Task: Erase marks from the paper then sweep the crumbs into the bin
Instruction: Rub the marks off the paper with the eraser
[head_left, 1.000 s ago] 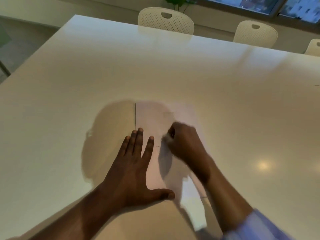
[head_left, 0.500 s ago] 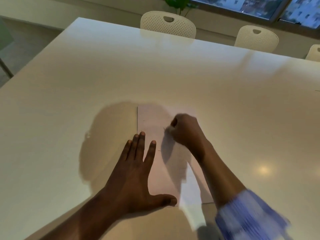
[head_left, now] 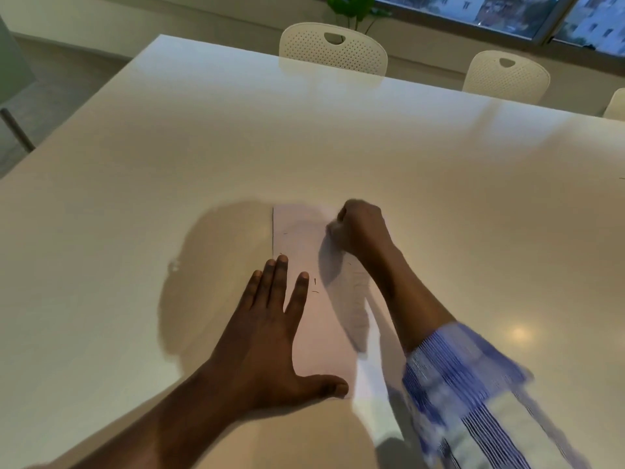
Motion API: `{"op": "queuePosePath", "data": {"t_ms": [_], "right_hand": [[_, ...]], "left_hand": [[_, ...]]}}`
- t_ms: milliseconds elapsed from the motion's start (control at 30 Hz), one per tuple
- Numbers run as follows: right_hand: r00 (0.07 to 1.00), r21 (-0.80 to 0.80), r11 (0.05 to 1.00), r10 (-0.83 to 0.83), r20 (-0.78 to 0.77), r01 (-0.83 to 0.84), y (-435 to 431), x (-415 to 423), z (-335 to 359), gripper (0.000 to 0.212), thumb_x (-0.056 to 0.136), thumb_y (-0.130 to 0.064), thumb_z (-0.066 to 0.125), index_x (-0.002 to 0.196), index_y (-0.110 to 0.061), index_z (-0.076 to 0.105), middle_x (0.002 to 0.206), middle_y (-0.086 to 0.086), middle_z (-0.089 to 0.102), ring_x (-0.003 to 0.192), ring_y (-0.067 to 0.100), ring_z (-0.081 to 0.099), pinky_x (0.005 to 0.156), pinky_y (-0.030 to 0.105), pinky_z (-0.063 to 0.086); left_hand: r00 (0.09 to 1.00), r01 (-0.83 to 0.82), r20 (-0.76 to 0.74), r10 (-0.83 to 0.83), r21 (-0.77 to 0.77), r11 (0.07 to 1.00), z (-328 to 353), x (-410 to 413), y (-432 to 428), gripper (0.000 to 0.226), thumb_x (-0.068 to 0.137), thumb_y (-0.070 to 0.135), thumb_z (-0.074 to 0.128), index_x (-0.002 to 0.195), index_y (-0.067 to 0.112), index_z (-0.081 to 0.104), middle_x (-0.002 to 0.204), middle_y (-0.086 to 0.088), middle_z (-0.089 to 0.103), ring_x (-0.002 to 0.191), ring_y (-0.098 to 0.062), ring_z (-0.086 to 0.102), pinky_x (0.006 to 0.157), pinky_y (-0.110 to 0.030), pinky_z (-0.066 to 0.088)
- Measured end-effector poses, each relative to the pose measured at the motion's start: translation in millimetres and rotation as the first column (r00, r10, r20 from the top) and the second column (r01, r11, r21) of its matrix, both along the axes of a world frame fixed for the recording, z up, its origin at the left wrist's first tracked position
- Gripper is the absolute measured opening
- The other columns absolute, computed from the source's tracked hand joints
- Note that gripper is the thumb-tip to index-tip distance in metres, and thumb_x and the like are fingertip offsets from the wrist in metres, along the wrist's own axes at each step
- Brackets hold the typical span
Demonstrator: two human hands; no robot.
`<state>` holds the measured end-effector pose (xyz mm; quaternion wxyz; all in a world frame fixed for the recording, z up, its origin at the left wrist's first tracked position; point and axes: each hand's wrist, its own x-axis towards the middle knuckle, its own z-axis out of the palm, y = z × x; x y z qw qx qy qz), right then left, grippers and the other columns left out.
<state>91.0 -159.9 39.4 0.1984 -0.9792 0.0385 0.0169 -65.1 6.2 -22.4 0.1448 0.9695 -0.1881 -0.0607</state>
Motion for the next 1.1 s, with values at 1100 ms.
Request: {"op": "queuePosePath", "data": {"t_ms": [1100], "right_hand": [[0.998, 0.066, 0.997, -0.053, 0.039, 0.051, 5.7, -11.9, -11.6, 0.018, 0.093, -0.021, 0.062, 0.101, -0.006, 0.065, 0.103, 0.013, 0.070, 0.091, 0.030, 0.066, 0.079, 0.041, 0.058]], "left_hand": [[1.000, -0.009, 0.020, 0.010, -0.045, 0.999, -3.7, 0.5, -0.6, 0.145, 0.049, 0.113, 0.020, 0.152, 0.028, -0.035, 0.156, -0.004, -0.049, 0.147, -0.023, -0.042, 0.128, -0.049, -0.006]]}}
